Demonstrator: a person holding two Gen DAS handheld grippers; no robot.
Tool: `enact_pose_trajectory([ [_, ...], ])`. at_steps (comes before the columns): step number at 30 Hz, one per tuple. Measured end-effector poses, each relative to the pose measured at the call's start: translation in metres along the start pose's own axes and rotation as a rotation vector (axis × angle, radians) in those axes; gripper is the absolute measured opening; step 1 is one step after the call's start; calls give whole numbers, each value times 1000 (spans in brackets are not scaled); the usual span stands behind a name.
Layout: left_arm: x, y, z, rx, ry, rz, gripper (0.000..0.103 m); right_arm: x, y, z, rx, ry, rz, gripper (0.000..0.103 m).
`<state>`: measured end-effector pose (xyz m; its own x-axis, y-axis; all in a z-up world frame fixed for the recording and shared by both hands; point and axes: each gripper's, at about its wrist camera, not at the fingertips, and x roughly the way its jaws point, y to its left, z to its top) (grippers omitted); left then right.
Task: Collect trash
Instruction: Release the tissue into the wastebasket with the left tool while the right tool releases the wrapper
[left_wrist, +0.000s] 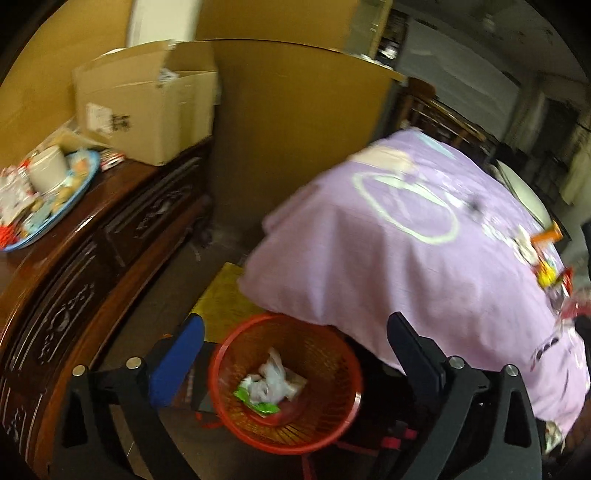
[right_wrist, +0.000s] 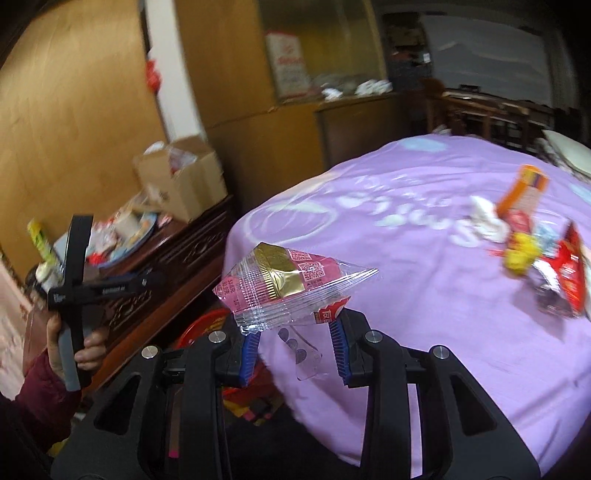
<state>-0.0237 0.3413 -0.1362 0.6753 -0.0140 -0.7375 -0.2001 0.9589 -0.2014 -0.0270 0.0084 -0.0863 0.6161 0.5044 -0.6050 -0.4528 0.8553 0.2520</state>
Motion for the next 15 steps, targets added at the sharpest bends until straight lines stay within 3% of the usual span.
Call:
enact_pose_trajectory([
  [7, 10, 47, -2, -78, -10, 114, 97, 66, 53, 4, -100, 150, 125, 37],
  [12, 18, 66, -7, -99, -6, 152, 97, 109, 82, 5, -144, 241, 194, 38],
  [13, 19, 67, -8, -99, -5, 158, 97, 121, 89, 5, -155, 261, 210, 40],
  [15, 22, 72, -10, -99, -4, 169, 97, 133, 95, 7, -155, 278, 228, 56],
])
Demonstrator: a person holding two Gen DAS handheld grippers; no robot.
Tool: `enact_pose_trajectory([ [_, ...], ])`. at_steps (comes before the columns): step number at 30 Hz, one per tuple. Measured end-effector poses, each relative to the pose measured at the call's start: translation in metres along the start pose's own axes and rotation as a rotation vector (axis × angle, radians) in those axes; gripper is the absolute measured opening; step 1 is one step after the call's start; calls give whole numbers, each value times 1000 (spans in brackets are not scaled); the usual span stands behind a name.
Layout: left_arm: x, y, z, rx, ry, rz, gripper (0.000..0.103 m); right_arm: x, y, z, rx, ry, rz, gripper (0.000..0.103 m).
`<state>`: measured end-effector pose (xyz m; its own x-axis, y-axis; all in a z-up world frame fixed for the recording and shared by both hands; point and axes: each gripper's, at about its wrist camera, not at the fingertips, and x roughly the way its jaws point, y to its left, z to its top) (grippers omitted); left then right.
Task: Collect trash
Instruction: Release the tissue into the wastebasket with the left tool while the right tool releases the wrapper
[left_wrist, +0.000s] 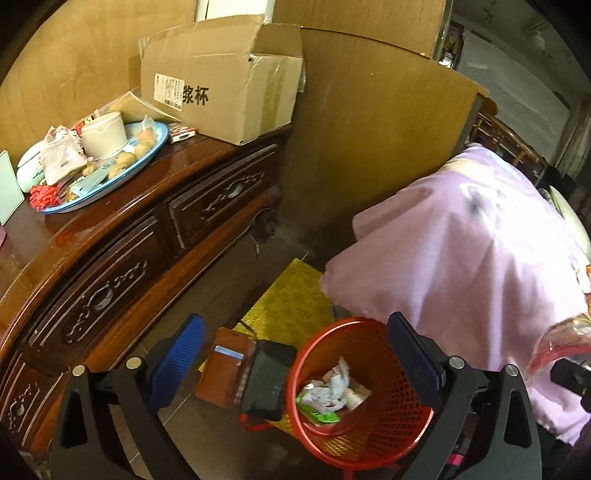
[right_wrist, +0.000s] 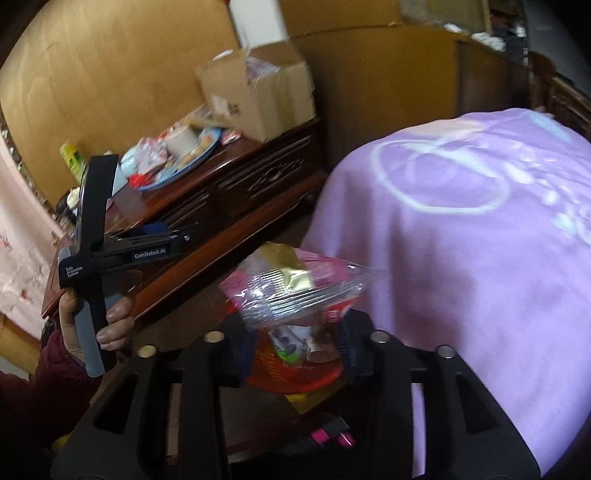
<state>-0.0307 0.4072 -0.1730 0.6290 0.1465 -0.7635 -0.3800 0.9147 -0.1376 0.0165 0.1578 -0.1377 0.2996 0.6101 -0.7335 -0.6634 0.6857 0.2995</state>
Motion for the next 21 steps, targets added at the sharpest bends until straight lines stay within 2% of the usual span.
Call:
enact_pose_trajectory([
  [3, 3, 4, -1, -1, 0, 9, 97, 8, 1, 5, 11, -6, -4, 70],
  [11, 2, -1, -2, 9, -3, 0, 97, 2, -4, 4, 50, -17, 12, 70],
  [15, -7, -10, 1, 29, -26, -8, 97, -14, -6, 1, 40, -60, -22, 70],
  [21, -21, -30, 4, 64, -43, -49, 97, -48, -23, -7, 110, -129, -71, 70],
])
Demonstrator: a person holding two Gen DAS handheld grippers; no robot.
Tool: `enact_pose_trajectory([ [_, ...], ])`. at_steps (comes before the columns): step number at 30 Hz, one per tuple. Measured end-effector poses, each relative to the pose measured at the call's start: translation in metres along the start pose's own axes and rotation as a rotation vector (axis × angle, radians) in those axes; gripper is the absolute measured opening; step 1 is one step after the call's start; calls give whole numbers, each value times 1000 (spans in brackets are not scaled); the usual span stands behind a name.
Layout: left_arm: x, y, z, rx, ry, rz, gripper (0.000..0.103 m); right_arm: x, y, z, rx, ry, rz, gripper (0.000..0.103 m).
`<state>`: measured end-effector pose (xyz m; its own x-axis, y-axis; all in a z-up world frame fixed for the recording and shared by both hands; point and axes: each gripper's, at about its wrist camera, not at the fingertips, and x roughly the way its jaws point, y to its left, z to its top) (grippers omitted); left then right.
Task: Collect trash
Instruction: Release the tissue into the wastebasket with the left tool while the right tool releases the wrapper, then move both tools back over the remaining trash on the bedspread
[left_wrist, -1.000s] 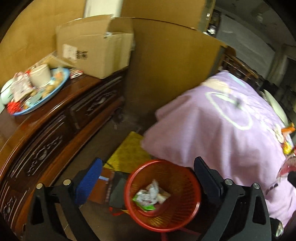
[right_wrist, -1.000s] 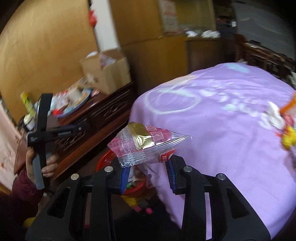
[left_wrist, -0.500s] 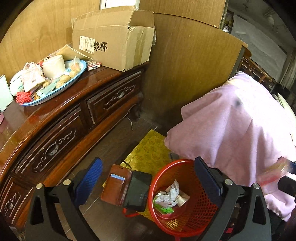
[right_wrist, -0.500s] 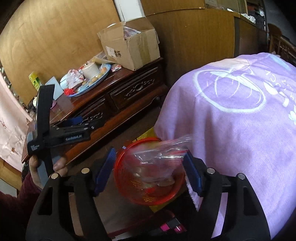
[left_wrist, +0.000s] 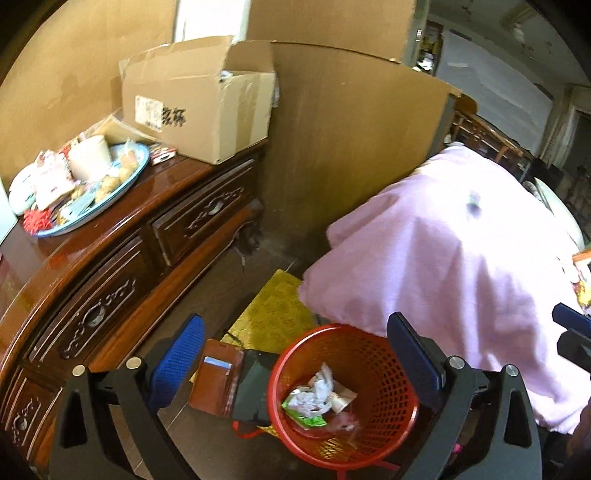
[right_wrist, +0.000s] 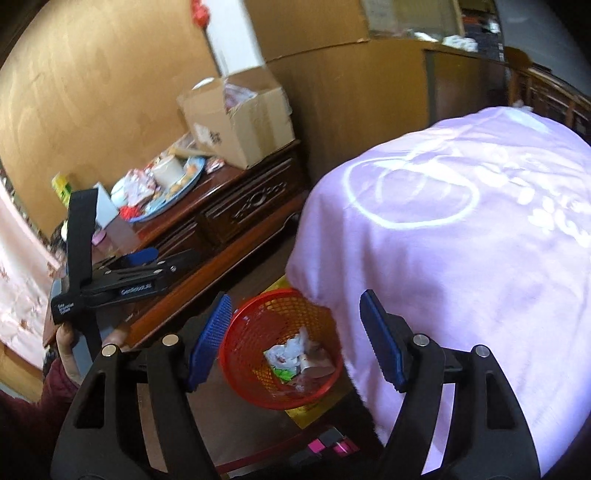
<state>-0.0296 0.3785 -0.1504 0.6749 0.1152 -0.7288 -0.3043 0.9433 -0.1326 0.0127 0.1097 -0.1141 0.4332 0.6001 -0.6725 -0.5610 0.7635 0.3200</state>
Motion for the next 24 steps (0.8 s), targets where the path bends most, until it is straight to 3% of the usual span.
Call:
enact_pose_trajectory([
  [4, -16, -22, 1, 46, -26, -25, 97, -25, -10, -2, 31, -51, -30, 70],
  [13, -56, -90, 2, 174, -63, -116, 97, -100, -41, -26, 101, -194, -149, 81],
  [24, -67, -207, -7, 386, -45, -181, 97, -166, -136, -63, 250, -252, -397, 89],
])
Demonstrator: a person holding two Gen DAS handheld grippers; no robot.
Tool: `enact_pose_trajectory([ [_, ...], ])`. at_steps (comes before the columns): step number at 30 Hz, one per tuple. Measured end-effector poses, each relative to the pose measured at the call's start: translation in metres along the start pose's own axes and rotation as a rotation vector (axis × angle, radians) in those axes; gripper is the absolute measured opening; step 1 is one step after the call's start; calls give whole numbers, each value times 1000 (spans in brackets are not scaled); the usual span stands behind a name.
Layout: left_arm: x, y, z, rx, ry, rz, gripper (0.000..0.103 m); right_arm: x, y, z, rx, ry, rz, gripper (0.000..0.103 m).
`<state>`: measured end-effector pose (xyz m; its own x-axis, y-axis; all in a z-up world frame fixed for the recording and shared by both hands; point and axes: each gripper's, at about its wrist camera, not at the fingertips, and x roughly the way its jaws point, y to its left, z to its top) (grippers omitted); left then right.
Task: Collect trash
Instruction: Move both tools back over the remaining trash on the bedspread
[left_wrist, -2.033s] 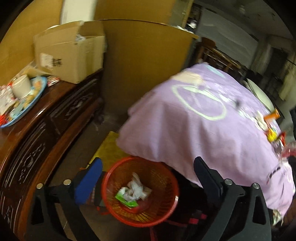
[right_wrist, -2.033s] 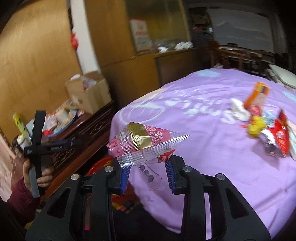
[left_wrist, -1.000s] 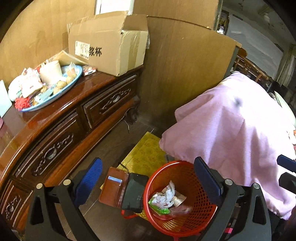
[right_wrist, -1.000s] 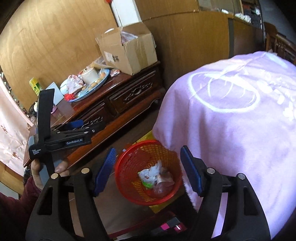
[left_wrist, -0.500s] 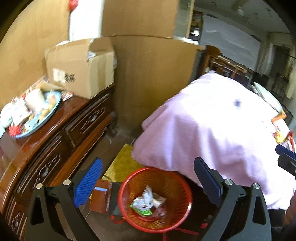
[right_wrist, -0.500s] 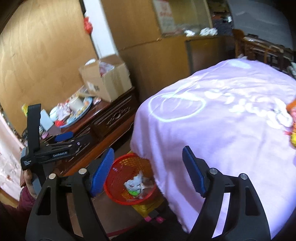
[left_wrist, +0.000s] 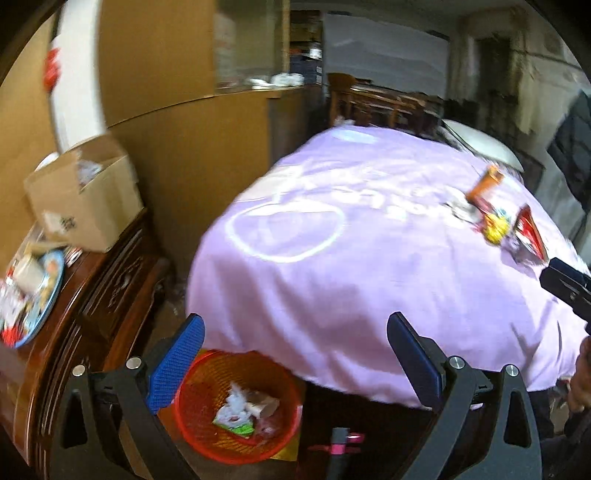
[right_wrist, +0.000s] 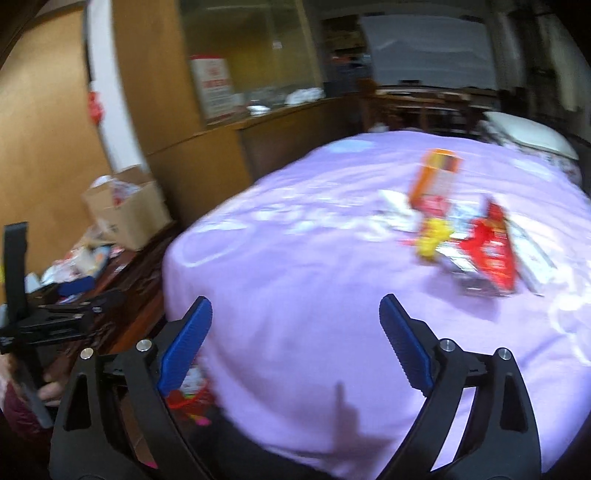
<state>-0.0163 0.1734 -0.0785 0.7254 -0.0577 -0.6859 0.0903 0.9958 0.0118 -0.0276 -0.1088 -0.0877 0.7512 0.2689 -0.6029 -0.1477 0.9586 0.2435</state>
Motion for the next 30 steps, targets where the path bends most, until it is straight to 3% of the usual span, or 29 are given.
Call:
enact_pose_trajectory([
  [9, 51, -106, 32, 154, 53, -111, 97, 14, -137, -26, 195, 64, -221, 90],
  [13, 83, -160, 51, 207, 76, -187, 97, 17, -183, -36, 309, 62, -231, 90],
  [15, 93, -178, 58, 216, 85, -218, 97, 17, -189, -37, 305, 34, -196, 90],
  [21, 113, -239, 76, 249, 97, -364, 97, 20, -191, -39, 218, 20, -197, 94],
  [25, 115, -276, 85, 293, 81, -426, 97, 2, -213, -37, 230, -42, -408, 94],
  [26, 118, -287, 87, 303, 79, -445, 97, 0, -222, -38, 256, -43, -419, 94],
  [28, 124, -304, 90, 322, 76, -461, 97, -2, -249, -44, 373, -30, -366, 94],
  [30, 131, -317, 91, 333, 82, -471, 97, -7, -255, -45, 409, -66, -320, 96],
])
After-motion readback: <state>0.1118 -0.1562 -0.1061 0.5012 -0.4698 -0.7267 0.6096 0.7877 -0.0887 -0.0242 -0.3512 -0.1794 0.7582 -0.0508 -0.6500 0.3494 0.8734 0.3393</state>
